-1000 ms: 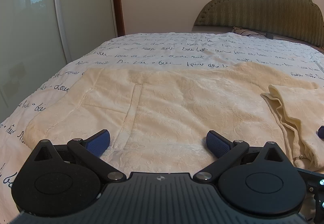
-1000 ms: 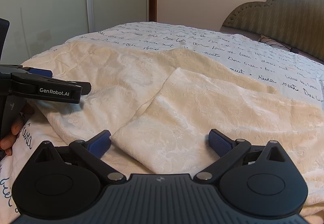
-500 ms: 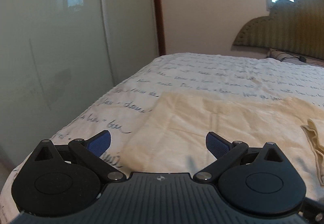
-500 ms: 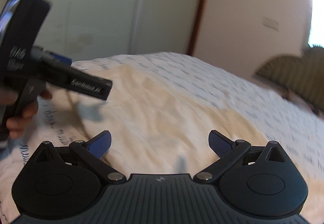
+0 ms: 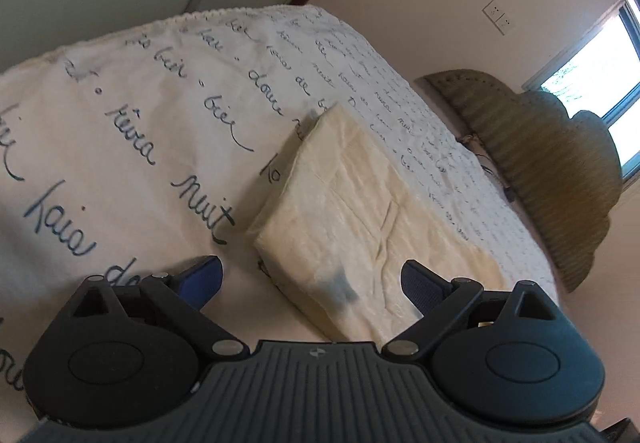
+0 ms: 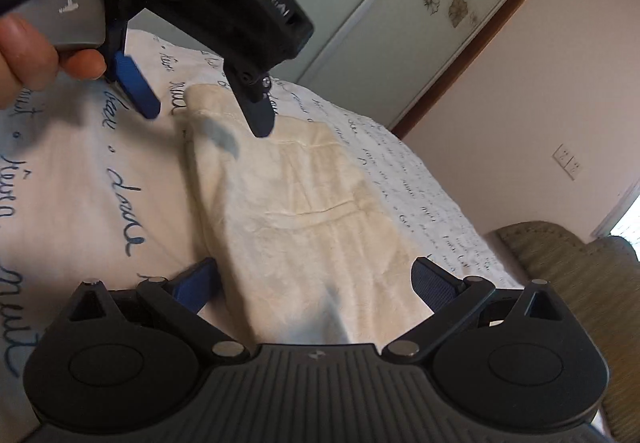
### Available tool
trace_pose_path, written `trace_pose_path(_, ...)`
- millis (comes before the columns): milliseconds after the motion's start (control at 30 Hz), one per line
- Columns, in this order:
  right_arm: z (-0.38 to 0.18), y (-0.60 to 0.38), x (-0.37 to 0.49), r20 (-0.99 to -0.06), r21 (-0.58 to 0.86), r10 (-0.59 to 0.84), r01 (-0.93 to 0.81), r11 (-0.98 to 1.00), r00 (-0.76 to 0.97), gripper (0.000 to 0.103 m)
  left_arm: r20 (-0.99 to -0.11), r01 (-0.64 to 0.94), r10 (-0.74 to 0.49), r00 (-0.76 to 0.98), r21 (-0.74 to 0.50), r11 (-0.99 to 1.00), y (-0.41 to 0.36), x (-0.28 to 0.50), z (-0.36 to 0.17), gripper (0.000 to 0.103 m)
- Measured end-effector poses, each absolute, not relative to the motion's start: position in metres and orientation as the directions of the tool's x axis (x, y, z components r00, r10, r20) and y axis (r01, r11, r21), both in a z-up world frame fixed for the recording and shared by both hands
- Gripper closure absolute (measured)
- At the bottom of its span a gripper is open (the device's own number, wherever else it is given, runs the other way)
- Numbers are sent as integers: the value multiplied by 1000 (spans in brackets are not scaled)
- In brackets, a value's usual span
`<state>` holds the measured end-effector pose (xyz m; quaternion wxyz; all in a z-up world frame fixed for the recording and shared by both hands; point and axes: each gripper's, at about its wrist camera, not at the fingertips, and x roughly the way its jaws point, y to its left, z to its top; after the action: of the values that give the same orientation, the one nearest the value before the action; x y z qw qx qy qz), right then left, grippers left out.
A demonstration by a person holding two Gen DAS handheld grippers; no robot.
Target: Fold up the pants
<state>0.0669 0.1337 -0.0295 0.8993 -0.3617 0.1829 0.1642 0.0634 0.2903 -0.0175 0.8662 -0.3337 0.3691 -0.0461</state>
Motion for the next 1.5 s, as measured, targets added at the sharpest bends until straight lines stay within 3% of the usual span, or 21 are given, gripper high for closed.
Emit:
trace_pose_path(200, -38, 153, 76, -382, -671, 170, -399, 624, 908, 4, -566, -164, -423, 707, -714, 681, 290, 77, -26, 6)
trace_pose_path(267, -40, 161, 77, -391, -684, 226, -446, 577, 892, 26, -537, -157, -461, 706, -754, 638, 292, 83, -29, 6)
trace_pose_path(300, -42, 167, 78, -408, -686, 250, -475, 551, 878, 48, -524, -151, -480, 704, -770, 620, 292, 85, -31, 6)
trace_pose_path(333, -44, 171, 79, -416, -691, 262, -490, 531, 871, 62, -513, -149, -497, 700, -785, 601, 293, 88, -32, 6)
trace_pose_path(433, -50, 176, 83, -412, -708, 273, -494, 505, 869, 83, -477, -154, -538, 696, -830, 536, 298, 97, -38, 4)
trace_pose_path(500, -39, 169, 86, -424, -645, 300, -518, 562, 854, 88, -454, -164, -555, 697, -854, 493, 303, 104, -42, 3)
trace_pose_path(667, -2, 138, 100, -431, -458, 371, -554, 695, 823, 90, -405, -173, -606, 685, -898, 405, 307, 134, -52, 5)
trace_pose_path(733, 3, 133, 101, -421, -449, 377, -551, 704, 825, 91, -409, -190, -614, 675, -901, 391, 307, 146, -56, 15)
trace_pose_path(767, 4, 132, 100, -427, -445, 386, -562, 697, 817, 90, -410, -196, -618, 670, -902, 386, 306, 152, -58, 26)
trace_pose_path(800, 3, 131, 99, -443, -440, 398, -581, 684, 804, 90, -411, -198, -627, 662, -902, 383, 304, 156, -61, 48)
trace_pose_path(867, 3, 130, 92, -479, -421, 409, -613, 669, 776, 90, -456, -243, -622, 637, -884, 399, 302, 162, -67, 71)
trace_pose_path(967, 19, 109, 77, -520, -257, 556, -740, 622, 648, 90, -511, -234, -570, 643, -840, 489, 298, 158, -66, 88)
trace_pose_path(1033, 33, 82, 78, -478, -83, 653, -770, 632, 587, 90, -516, -215, -545, 661, -826, 521, 294, 156, -62, 89)
trace_pose_path(1133, 30, 49, 105, -466, 73, 616, -666, 743, 636, 90, -552, -190, -469, 689, -763, 618, 282, 150, -47, 89)
trace_pose_path(1233, -5, 31, 142, -631, 92, 418, -472, 877, 653, 90, -579, -141, -379, 722, -659, 738, 261, 139, -22, 90)
trace_pose_path(1367, -6, 13, 140, -597, 172, 462, -457, 873, 656, 88, -554, -67, -270, 788, -513, 856, 225, 116, 17, 90)
trace_pose_path(1500, 10, -5, 138, -522, 187, 431, -394, 900, 736, 88, -484, 16, -249, 839, -436, 900, 191, 90, 51, 90)
